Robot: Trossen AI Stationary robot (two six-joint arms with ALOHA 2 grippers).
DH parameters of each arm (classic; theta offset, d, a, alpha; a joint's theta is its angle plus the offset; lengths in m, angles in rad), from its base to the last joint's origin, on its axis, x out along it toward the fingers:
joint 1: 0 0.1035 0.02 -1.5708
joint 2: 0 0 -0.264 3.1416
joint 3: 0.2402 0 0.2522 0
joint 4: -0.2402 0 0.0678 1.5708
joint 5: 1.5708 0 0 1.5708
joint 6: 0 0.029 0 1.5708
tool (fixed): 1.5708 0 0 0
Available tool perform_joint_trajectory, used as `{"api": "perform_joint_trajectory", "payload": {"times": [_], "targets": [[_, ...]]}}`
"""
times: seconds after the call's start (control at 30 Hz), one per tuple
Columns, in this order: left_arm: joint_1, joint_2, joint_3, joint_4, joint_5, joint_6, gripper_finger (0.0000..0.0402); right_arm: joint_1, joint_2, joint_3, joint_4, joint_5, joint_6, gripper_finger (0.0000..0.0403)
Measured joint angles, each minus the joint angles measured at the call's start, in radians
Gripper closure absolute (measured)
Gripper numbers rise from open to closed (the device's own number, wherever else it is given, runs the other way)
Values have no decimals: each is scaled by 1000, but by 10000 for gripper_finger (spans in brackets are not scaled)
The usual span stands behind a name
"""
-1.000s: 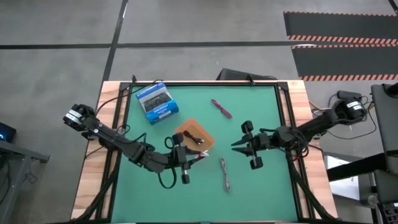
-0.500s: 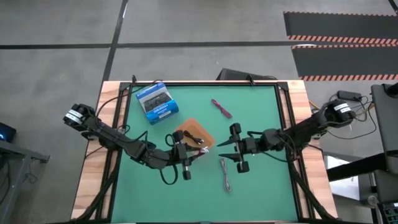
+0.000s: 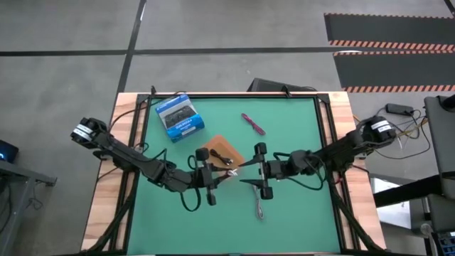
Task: Pick and place USB-C Cables
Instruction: Put the white charger cable into the orange bin
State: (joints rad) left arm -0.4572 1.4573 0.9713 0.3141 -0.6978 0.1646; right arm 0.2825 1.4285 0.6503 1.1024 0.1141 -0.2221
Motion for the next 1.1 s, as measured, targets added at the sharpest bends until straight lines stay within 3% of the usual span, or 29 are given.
{"api": "perform_joint_trajectory", "payload": {"times": [0.53, 1.1], "targets": [[-1, -182, -195, 94, 3, 0, 353, -56, 118, 142, -6, 1, -25, 188], [-1, -183, -200, 112, 8, 0, 353, -63, 146, 202, -27, -1, 37, 188]]}}
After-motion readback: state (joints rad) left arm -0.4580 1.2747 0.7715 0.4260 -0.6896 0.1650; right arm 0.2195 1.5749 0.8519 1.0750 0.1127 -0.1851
